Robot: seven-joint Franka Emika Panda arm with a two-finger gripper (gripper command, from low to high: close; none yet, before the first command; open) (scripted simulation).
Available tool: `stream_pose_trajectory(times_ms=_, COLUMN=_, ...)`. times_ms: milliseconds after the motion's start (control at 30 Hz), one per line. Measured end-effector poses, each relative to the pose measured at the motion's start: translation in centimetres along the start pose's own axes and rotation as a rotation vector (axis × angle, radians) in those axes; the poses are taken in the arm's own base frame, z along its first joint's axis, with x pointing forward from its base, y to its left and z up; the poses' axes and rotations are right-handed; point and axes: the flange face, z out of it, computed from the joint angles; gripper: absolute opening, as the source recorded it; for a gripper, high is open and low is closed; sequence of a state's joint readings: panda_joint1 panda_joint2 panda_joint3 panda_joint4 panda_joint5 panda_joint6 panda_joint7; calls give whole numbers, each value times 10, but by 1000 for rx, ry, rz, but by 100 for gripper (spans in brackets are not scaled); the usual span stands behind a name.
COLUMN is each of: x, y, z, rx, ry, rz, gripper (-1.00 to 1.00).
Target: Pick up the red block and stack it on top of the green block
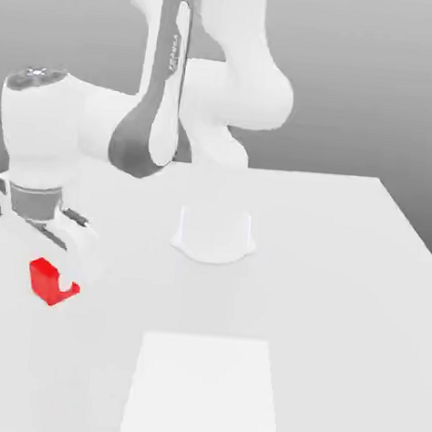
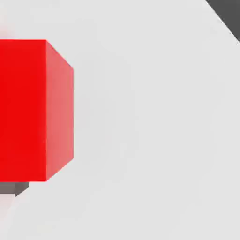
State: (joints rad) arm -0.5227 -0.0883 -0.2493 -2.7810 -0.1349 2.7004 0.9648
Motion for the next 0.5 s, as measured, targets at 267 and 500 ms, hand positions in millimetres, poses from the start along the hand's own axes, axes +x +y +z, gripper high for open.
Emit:
stream_pose_trajectory(times_ms=267, x=62, y=146, z=-5, rx=5, ry=-28, rz=401, gripper=-100)
stream_pose_trajectory(times_ms=500, x=61, y=161, z=28, rx=43, ry=-92, rz=460, gripper=-100)
